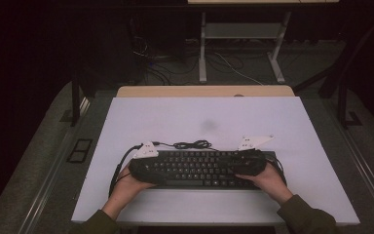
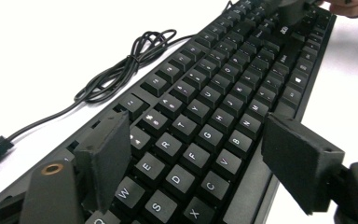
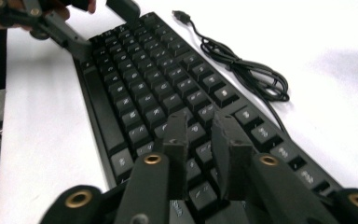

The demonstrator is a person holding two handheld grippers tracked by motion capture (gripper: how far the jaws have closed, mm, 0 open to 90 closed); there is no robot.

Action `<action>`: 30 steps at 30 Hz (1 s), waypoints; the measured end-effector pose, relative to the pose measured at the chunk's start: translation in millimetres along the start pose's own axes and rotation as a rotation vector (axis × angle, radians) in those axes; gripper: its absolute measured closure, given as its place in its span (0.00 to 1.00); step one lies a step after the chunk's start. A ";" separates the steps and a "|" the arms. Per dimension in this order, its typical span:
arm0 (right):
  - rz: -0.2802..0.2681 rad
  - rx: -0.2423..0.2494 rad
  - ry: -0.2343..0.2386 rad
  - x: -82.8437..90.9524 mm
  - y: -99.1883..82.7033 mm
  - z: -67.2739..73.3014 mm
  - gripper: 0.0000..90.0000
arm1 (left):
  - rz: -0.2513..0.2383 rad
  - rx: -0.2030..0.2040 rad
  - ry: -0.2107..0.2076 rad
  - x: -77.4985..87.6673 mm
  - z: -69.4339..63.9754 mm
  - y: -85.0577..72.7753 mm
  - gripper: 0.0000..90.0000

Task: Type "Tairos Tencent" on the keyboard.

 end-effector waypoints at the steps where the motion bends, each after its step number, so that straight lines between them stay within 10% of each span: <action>1: 0.005 -0.003 -0.002 1.2 -1.5 0.1 0.87 | 0.001 0.004 0.002 0.2 0.5 0.5 0.24; 30: 0.124 0.041 0.006 -0.3 -31.3 2.9 0.99 | -0.026 0.004 0.025 -1.4 10.4 2.8 0.21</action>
Point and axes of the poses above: each handheld gripper's, and its own axes: x roughly backward along the jaws, y roughly out of its top, z roughly to its left, the point moved 4 cm from there along -x, roughly forward along the jaws, and after that the axes turned 7 degrees about -x, right-handed, at the moved point
